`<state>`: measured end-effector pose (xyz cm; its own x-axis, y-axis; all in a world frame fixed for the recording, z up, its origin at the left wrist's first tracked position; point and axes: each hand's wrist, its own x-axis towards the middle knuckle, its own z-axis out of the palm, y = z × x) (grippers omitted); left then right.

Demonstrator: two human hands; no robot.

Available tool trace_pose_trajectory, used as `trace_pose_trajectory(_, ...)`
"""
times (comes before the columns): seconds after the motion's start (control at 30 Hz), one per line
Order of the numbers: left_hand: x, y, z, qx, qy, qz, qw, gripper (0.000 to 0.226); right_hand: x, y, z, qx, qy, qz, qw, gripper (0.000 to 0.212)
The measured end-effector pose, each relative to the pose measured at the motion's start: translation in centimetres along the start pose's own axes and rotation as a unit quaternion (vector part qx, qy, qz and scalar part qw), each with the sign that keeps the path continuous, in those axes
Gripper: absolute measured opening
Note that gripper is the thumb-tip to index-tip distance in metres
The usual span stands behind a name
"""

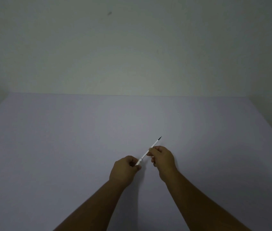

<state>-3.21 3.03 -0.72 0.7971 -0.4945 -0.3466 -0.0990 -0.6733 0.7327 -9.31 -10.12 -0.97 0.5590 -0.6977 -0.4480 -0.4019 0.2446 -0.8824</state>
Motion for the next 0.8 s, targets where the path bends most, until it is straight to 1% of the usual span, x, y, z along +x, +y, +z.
trace_pose_trajectory(0.17,-0.2,0.5,0.2,-0.018,-0.008,0.009,1.0,0.007,-0.5,0.6,-0.4,-0.03,-0.024,-0.016,0.999,0.015)
trace_pose_trajectory(0.27,-0.3,0.9,0.2,-0.021,-0.016,0.012,1.0,0.01,-0.4,0.6,-0.4,-0.028,-0.042,0.013,0.999,0.014)
trace_pose_trajectory(0.33,-0.3,1.0,0.2,-0.022,-0.019,0.01,1.0,0.008,0.1,0.1,-0.5,0.011,-0.02,0.044,0.999,0.016)
trace_pose_trajectory(0.43,-0.3,1.1,0.2,-0.023,-0.022,0.011,0.999,0.005,0.6,-0.9,-1.3,0.051,0.013,0.029,0.998,0.019)
trace_pose_trajectory(0.5,-0.3,1.2,0.2,-0.026,-0.026,0.015,0.999,0.005,0.6,-1.2,-1.6,0.03,-0.016,0.011,0.999,0.021)
trace_pose_trajectory(0.6,-0.2,1.6,0.4,-0.038,-0.035,0.024,0.998,0.005,0.3,-1.0,-1.5,-0.025,-0.087,0.019,0.996,0.018)
trace_pose_trajectory(0.67,-0.1,1.7,0.5,-0.043,-0.04,0.025,0.998,0.005,0.4,-1.2,-1.6,-0.024,-0.099,0.025,0.994,0.019)
trace_pose_trajectory(0.73,0.2,1.5,0.4,-0.059,-0.047,0.017,0.997,0.01,0.9,-1.5,-2.0,-0.044,-0.076,0.002,0.996,0.019)
trace_pose_trajectory(0.77,0.3,1.4,0.3,-0.066,-0.052,0.013,0.996,0.016,1.3,-1.5,-2.4,-0.07,-0.049,-0.019,0.996,0.017)
trace_pose_trajectory(0.8,0.4,1.3,0.2,-0.073,-0.059,0.011,0.996,0.022,1.8,-1.5,-3.0,-0.12,-0.018,-0.043,0.992,0.015)
